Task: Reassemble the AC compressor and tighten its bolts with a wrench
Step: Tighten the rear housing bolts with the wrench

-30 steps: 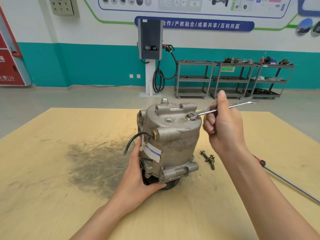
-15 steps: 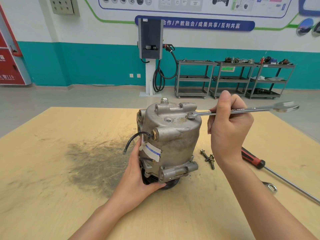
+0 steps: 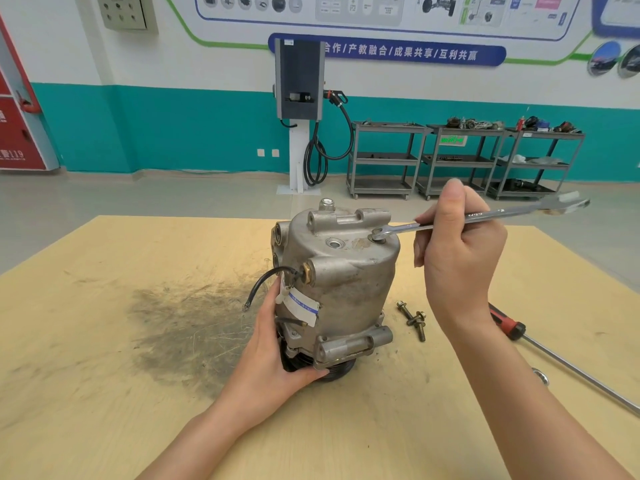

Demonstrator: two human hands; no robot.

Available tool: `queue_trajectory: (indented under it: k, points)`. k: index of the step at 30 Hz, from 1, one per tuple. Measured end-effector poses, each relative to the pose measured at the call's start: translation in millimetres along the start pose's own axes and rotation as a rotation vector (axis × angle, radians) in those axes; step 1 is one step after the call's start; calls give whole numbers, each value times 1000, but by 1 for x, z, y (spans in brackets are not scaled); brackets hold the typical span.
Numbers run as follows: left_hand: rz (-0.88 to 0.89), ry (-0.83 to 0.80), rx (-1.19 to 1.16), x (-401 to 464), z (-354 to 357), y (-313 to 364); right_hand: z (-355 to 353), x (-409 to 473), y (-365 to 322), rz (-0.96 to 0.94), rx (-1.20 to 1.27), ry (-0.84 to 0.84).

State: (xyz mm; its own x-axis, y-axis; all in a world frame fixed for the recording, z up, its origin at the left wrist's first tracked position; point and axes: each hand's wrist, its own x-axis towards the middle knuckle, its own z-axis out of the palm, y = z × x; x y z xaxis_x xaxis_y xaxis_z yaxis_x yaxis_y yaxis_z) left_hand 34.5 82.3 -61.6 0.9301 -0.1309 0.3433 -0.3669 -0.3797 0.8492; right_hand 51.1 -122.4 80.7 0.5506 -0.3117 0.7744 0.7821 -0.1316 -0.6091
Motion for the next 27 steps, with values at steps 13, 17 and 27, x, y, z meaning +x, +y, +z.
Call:
queue_trajectory:
  k: [13,17,27]
  points:
    - [10,2,13,0,0,1,-117,-15,29,87,-1086,-740]
    - [17,-1,7,0,0,0,-135,-44,37,-190,-1323,-1082]
    - [41,-4,-8,0,-1,3,-142,-60,55,-342,-1455,-1141]
